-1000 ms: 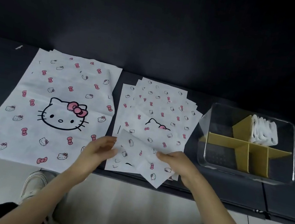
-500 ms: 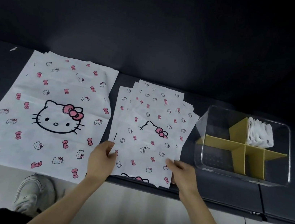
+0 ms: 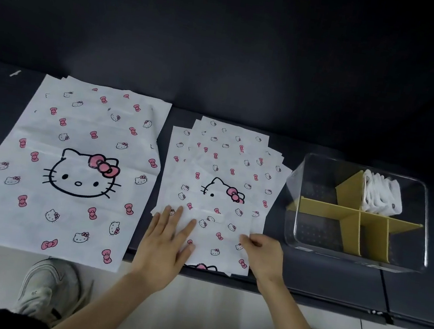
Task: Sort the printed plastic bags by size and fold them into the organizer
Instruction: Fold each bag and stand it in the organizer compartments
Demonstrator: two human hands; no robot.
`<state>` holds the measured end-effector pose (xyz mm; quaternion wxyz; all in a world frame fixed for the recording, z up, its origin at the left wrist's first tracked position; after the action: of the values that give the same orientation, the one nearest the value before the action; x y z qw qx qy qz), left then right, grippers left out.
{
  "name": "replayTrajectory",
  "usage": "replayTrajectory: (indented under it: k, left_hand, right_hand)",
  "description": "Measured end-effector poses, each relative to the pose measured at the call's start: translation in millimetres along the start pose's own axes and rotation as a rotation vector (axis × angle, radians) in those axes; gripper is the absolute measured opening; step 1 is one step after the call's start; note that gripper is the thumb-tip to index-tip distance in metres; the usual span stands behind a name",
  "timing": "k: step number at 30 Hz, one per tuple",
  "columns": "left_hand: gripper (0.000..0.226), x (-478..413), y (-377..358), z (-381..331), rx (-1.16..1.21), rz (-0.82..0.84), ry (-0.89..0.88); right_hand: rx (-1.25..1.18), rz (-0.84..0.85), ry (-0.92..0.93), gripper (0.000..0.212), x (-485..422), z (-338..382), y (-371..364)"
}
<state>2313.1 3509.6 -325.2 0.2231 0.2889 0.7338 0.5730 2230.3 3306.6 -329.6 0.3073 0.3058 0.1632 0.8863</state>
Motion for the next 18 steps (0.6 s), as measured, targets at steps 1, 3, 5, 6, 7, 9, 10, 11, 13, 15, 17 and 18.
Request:
replayTrajectory:
  k: [1,3,5,6,7,9,10,11,13,15,17,18]
  left_hand:
    - [0.058,0.7,-1.3,-0.3,0.0,0.01,0.001]
    - [0.058,3.6,-2.7,-0.7,0.0,0.013,0.0]
    - [0.058,6.9,-4.2,-0.1,0.009,0.002,-0.006]
    - [0.057,8.1,-5.4,0.2,0.011,0.003,-0.009]
    - [0.058,8.9,-6.9,0.8,0.013,0.006,-0.012]
    - [0.058,9.2,-8.2,1.8,0.012,-0.002,-0.015]
    - [0.058,8.9,-8.2,2.0,0.007,-0.004,-0.014]
    - [0.058,8.6,-8.3,2.1,0.002,-0.005,-0.014]
    - [0.058,8.5,-8.5,2.1,-0.003,-0.002,-0.012]
    - [0.058,8.1,-8.4,1.9,-0.006,0.003,-0.012]
    - [0.059,7.0,-8.7,2.1,-0.018,0.008,-0.011]
    - [0.06,6.8,-9.1,2.4,-0.023,0.014,-0.01]
  right_hand:
    - [0.001,0.001,0.002,0.054,0.6,0.4,0.1]
    - [0.014,0.0,0.011,0.046,1.6,0.9,0.1]
    - [0.041,-0.005,0.017,0.044,1.8,2.8,0.5]
    - [0.05,-0.007,0.019,0.047,1.8,3.9,1.1]
    - [0.059,-0.008,0.021,0.048,1.8,4.4,1.4]
    - [0.08,-0.019,0.026,0.049,2.0,5.6,1.5]
    - [0.102,-0.036,0.026,0.048,2.4,7.2,2.0]
    - [0.129,-0.055,0.028,0.047,2.5,8.0,2.5]
    - [0.21,-0.077,0.04,0.037,5.1,13.1,0.7]
    - [0.382,-0.138,0.085,0.009,15.9,27.9,1.4]
    - [0.698,-0.322,0.361,0.037,29.4,48.6,-3.5]
    - [0.819,-0.33,0.51,0.048,38.9,54.8,-17.2]
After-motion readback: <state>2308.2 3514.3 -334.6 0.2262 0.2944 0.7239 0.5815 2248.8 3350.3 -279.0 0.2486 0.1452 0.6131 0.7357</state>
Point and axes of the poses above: each hand's wrist, its own x-axis away from the middle knuckle, its own y-axis out of the back of the hand, z = x × y, the point moved 8 cm from there along -x, towards the middle knuckle
